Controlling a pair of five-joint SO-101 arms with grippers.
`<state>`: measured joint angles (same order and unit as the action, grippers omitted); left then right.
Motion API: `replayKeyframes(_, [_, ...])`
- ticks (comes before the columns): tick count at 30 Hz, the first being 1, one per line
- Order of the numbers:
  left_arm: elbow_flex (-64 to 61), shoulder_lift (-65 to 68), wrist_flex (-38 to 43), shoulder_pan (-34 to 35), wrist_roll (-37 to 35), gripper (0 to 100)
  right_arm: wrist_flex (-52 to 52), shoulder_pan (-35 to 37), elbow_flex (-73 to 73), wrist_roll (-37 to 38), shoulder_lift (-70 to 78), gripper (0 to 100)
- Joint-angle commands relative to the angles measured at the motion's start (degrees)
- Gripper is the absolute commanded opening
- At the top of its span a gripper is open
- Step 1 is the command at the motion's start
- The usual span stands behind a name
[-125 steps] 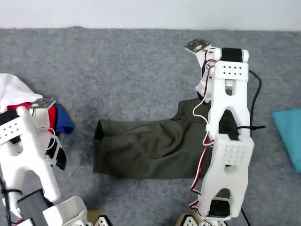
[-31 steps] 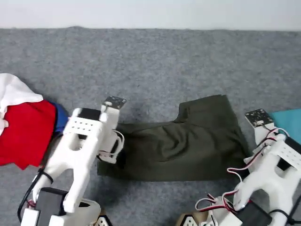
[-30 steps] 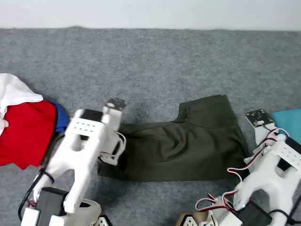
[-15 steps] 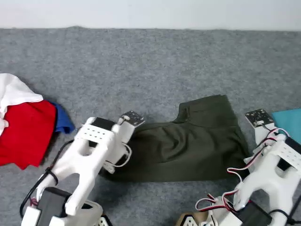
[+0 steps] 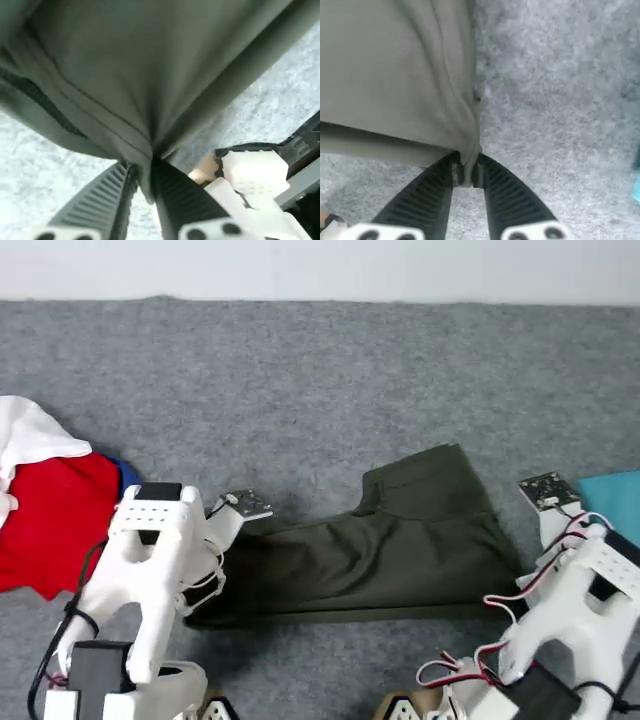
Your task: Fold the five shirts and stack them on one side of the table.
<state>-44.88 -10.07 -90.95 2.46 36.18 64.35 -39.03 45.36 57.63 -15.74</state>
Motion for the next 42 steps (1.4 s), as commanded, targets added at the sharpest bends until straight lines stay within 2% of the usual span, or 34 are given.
replayKeyframes(1, [4.5, -0.4, -0.5, 1.2, -5.3, 10, 0.7, 0.6, -3.1, 0.4, 1.5, 4.4])
replayKeyframes(5, [8.7, -0.4, -1.0, 1.2, -13.2, 20, 0.7, 0.3, -3.1, 0.4, 3.6, 20.2])
replayKeyframes(9, [11.8, -0.4, -1.0, 0.9, -15.2, 21, 1.5, 1.5, -3.9, 0.5, 3.7, 31.8])
replayKeyframes(12, [14.5, -0.4, -1.6, 1.2, -15.2, 21, 2.9, 1.9, -7.1, 0.4, 3.7, 31.8])
replayKeyframes(17, [24.9, -0.5, -7.6, 1.3, -15.4, 21, 9.1, 2.2, -19.5, -0.2, 4.4, 31.8])
replayKeyframes(20, [30.6, -0.4, -5.5, 1.0, -15.7, 21, 8.9, 5.7, -24.9, -5.0, 6.6, 31.8])
replayKeyframes(24, [29.1, 0.8, 2.1, -1.4, -20.0, 21, 10.1, 11.5, -31.6, -12.0, 13.4, 31.8])
replayKeyframes(28, [25.7, 7.6, 2.3, -5.1, -20.3, 21, 10.3, 17.4, -36.7, -17.3, 22.5, 31.8])
replayKeyframes(34, [25.6, 16.2, 2.3, -5.9, -20.6, 17, 14.2, 25.7, -50.2, -17.5, 31.3, 31.8])
replayKeyframes(38, [25.6, 17.1, 0.4, -5.6, -20.4, 16, 17.6, 32.1, -61.4, -17.4, 37.9, 31.8])
replayKeyframes(42, [25.7, 17.1, -1.8, -5.5, -20.6, 16, 18.2, 35.1, -72.8, -17.4, 47.6, 31.8])
